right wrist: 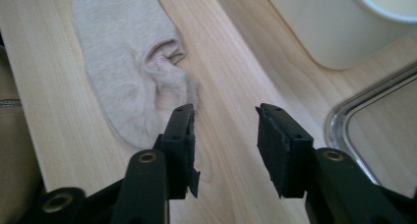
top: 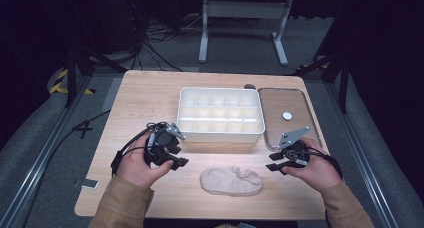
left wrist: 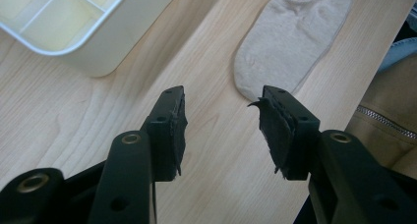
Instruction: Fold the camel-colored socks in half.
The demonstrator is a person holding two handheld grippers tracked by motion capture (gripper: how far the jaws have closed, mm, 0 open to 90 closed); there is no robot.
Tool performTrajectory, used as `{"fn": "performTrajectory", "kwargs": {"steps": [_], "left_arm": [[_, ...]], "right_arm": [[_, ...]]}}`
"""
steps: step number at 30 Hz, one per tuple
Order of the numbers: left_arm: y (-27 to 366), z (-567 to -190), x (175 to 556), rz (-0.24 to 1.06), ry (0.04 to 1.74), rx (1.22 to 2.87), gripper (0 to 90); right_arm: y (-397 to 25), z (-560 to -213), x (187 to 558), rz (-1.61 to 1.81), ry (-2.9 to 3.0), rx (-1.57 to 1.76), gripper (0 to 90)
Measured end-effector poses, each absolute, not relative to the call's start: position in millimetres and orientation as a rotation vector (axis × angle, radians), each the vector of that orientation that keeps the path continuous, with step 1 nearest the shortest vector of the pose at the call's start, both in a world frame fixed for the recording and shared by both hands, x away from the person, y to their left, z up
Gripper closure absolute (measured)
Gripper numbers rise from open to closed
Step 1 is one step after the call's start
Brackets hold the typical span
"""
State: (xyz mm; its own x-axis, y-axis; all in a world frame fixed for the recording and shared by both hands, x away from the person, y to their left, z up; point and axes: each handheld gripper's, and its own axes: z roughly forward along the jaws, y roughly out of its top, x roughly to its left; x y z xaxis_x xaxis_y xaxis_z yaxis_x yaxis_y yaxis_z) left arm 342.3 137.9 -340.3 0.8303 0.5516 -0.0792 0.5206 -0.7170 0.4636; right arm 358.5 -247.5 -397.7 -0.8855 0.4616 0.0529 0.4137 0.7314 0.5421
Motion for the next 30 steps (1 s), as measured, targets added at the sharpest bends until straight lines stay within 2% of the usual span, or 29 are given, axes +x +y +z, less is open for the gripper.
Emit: {"fn": "performTrajectory", "kwargs": {"steps": [2,8,12,15,21,30], "left_arm": [[133,-342,342,0.077,0.791,2.531,53.9],[127,-346,344,0.005,0.776,2.518,57.6],[121,-356,349,-0.013,0.808,2.531,55.2],[115,-362,350,-0.006,0.815,2.562,55.3],[98,-378,351,-0.092,0.808,2.595,58.2],[93,-384,351,-0.105,0.806,2.617,61.8]], "right_arm": [[-246,-397,357,0.865,2.840,0.724,62.2],[-237,-401,350,0.967,2.848,0.778,75.4],[-224,-410,347,0.992,2.887,0.764,81.2],[-217,-414,346,0.994,2.888,0.757,83.3],[-202,-424,341,1.003,2.906,0.750,85.4],[-180,-437,334,0.966,2.955,0.704,86.7]]}}
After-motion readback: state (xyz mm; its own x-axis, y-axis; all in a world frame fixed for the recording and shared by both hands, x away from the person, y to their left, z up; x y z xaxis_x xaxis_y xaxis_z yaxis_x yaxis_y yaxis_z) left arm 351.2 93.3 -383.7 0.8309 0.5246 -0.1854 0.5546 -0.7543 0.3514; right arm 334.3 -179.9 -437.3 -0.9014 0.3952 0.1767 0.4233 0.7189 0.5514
